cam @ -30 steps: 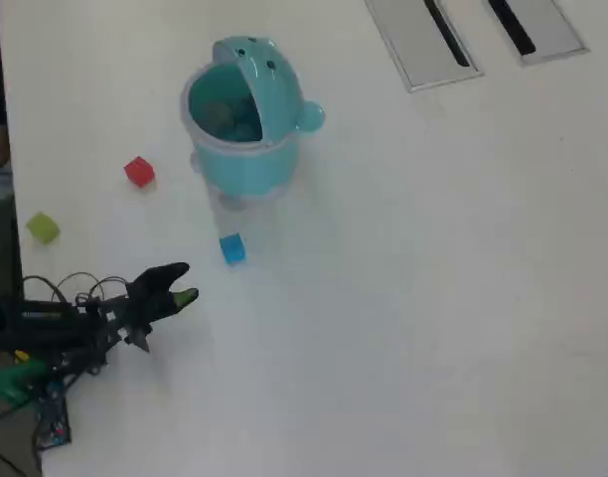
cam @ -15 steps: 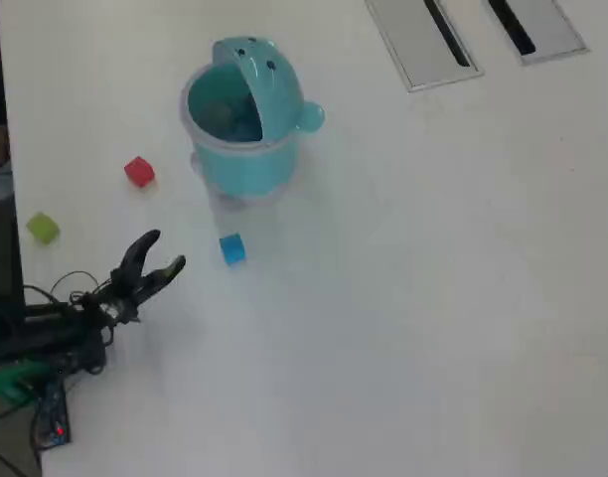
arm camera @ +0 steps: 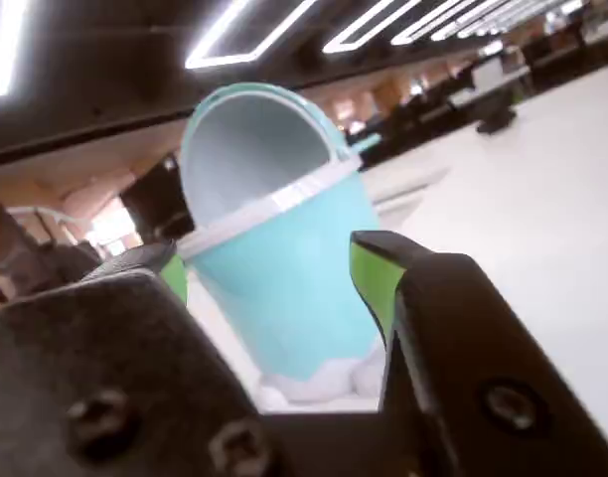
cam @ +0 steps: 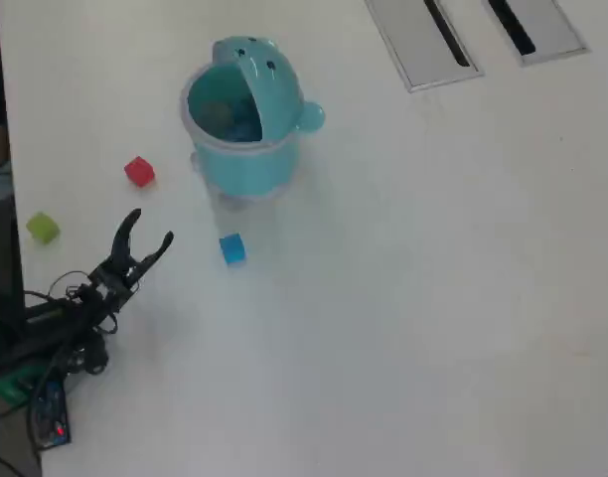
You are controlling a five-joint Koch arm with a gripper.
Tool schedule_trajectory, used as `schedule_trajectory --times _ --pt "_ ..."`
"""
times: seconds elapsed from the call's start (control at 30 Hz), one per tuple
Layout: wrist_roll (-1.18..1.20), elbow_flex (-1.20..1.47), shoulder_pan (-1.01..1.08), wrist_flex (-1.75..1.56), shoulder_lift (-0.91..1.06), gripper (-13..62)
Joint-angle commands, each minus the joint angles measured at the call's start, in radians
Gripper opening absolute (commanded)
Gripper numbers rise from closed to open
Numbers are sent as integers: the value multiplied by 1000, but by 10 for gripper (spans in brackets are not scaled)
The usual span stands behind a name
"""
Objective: Grasp RGB lego blocks and put them in the bin one by one.
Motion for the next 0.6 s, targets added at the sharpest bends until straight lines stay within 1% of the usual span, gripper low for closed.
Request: schedule_trajectory --times 0.0,0.17,0.3,0.33,0.37,0.47,0.57 --pt "-40 -114 -14 40 75 300" --pt "-41 -333 -87 341 75 299" --pt "-43 -529 -155 683 77 299" --pt "-58 -563 -164 742 77 299" --pt "-129 -597 -184 807 75 299" --pt "-244 -623 -230 911 75 299" --pt "-310 -615 -256 919 74 299"
